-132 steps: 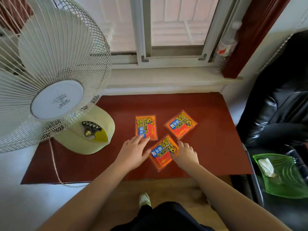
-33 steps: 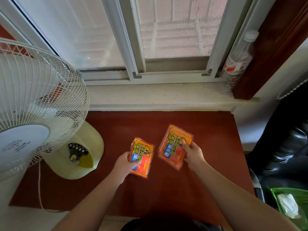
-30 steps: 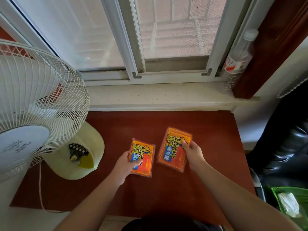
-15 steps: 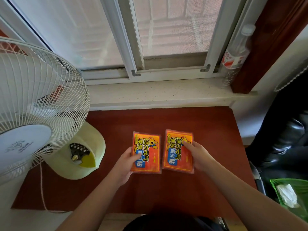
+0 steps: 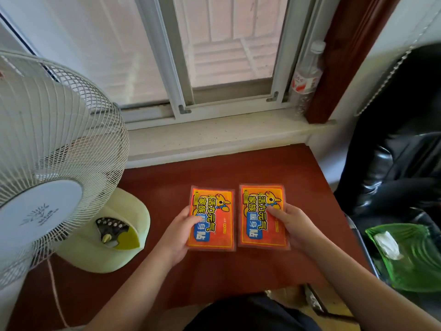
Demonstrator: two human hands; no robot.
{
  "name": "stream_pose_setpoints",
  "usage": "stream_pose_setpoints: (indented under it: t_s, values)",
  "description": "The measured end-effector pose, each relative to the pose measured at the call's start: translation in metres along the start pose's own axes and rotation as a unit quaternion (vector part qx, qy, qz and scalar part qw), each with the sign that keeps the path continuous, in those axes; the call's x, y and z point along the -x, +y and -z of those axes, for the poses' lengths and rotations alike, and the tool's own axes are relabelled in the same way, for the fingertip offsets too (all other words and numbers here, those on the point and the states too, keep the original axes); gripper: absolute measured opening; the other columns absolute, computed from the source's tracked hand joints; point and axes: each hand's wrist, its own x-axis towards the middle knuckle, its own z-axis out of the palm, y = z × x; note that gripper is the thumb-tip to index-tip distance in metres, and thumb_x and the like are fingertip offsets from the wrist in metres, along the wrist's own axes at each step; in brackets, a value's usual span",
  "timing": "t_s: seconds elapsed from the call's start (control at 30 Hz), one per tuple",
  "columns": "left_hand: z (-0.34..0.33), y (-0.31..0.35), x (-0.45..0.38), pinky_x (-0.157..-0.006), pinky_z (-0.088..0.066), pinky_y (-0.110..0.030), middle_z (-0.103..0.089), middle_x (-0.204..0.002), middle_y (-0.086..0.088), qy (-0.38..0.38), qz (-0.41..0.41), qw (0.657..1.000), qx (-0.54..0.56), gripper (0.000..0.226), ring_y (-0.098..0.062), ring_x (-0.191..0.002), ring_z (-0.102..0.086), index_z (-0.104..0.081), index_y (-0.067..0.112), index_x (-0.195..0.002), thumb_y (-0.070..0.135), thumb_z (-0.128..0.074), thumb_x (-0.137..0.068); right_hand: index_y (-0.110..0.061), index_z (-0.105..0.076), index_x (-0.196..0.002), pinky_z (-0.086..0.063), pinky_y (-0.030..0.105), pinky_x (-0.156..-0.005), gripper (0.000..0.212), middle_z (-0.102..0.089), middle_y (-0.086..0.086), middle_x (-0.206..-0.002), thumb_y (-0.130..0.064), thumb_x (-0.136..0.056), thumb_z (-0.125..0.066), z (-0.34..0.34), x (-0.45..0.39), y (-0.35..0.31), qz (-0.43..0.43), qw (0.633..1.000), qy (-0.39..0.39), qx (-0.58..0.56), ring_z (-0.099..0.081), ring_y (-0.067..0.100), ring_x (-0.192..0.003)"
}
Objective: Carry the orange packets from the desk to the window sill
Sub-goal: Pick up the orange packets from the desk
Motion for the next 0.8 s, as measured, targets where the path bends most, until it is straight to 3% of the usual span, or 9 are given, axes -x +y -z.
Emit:
stream_pose_setpoints:
  t_s: [0.37,0.67,0.8]
  values:
    - [-0.002,0.004,0.036,-0.062,-0.061,-0.036,-0.077,-0.103,-0.011,-0.139,0.008,0.989,-0.057,0.026,-0.029,-0.091,-0.075,-0.063,0.025,-0.113,0.014,-0.049,-0.096,-0.008,-0.067,-0.106,-0.062,0.04,-0.057,0.019,-0.079,0.016,-0.092,-0.018,-0.09,-0.067,-0.007,0.104,0.05,0.064,0.988,0.125,-0.058,-0.077,0.031,-0.078]
    - [-0.066,-0.01,0.059,-0.071,-0.062,-0.041,-0.076,-0.107,-0.012,-0.269,0.008,0.95,-0.161,0.022,-0.032,-0.097,-0.073,-0.06,0.021,-0.119,0.023,-0.053,-0.098,-0.007,-0.066,-0.108,-0.062,0.044,-0.061,0.024,-0.078,0.019,-0.098,-0.021,-0.089,-0.067,0.025,0.188,0.081,0.102,0.959,0.22,-0.144,-0.077,0.034,-0.082]
    - [-0.105,-0.023,0.073,-0.068,-0.062,-0.038,-0.076,-0.107,-0.014,-0.317,0.006,0.93,-0.183,0.021,-0.03,-0.094,-0.074,-0.061,0.017,-0.118,0.015,-0.053,-0.098,-0.004,-0.067,-0.106,-0.063,0.042,-0.059,0.02,-0.079,0.018,-0.092,-0.016,-0.09,-0.065,0.046,0.228,0.092,0.13,0.94,0.257,-0.18,-0.077,0.03,-0.075]
